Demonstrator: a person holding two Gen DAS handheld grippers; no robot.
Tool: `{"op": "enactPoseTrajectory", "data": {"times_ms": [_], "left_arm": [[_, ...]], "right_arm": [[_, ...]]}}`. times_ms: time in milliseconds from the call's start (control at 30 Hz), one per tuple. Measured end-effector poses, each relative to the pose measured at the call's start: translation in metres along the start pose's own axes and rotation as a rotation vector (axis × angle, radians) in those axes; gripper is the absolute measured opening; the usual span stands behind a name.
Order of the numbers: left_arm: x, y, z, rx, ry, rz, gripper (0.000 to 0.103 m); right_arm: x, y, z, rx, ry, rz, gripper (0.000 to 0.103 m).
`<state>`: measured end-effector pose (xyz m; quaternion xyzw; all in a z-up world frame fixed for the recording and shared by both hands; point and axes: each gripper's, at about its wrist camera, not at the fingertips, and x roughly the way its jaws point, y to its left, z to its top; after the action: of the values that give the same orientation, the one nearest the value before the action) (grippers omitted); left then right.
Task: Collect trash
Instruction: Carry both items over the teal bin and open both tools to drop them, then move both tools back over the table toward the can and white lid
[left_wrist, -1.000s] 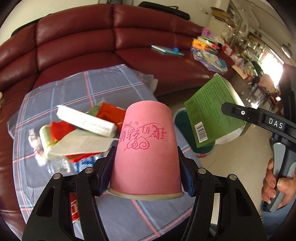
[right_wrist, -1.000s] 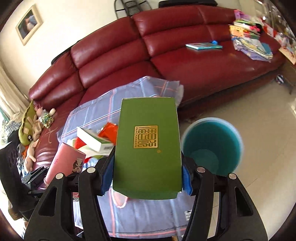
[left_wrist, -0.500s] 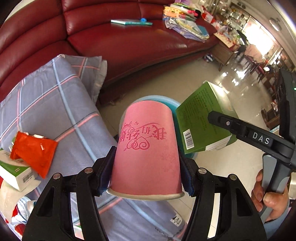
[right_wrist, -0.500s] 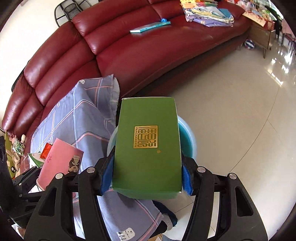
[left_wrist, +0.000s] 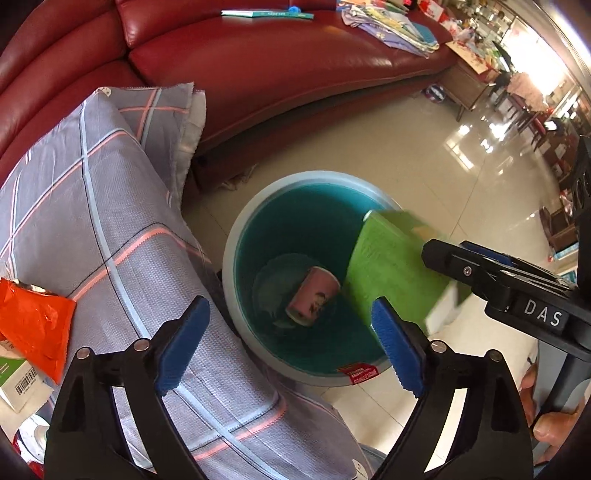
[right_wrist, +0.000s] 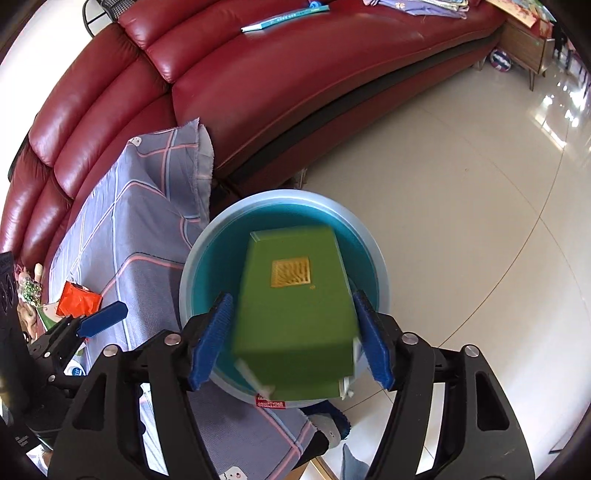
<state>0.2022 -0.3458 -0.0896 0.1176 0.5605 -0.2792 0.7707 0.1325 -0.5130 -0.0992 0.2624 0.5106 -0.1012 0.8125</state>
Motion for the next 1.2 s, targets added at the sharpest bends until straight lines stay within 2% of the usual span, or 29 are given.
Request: {"op": "enactPoseTrajectory", "data": {"times_ms": [300, 733, 800, 1200], "left_arm": [[-0.010, 0.014, -0.011, -0.041, 0.001, 0.011, 0.092], [-0.040, 0.023, -0.035, -0.065, -0.032, -0.017, 0.096], [-0.048, 0.028, -0.043, -0.072, -0.042, -0.015, 0.096], [-0.101, 0.081, -0.109, -0.170, -0.093, 0.022, 0.098]], "right_arm": [[-0.002, 0.004, 0.001, 0.021, -0.007, -0.020, 0.087], [-0.017, 0.018, -0.014, 0.020, 0.013, -0.053, 0.088], [-0.022, 0.023, -0.019, 0.017, 0.008, -0.052, 0.091], [-0.036, 0.092, -0.064, -0.083, 0.029, -0.003, 0.091]]}}
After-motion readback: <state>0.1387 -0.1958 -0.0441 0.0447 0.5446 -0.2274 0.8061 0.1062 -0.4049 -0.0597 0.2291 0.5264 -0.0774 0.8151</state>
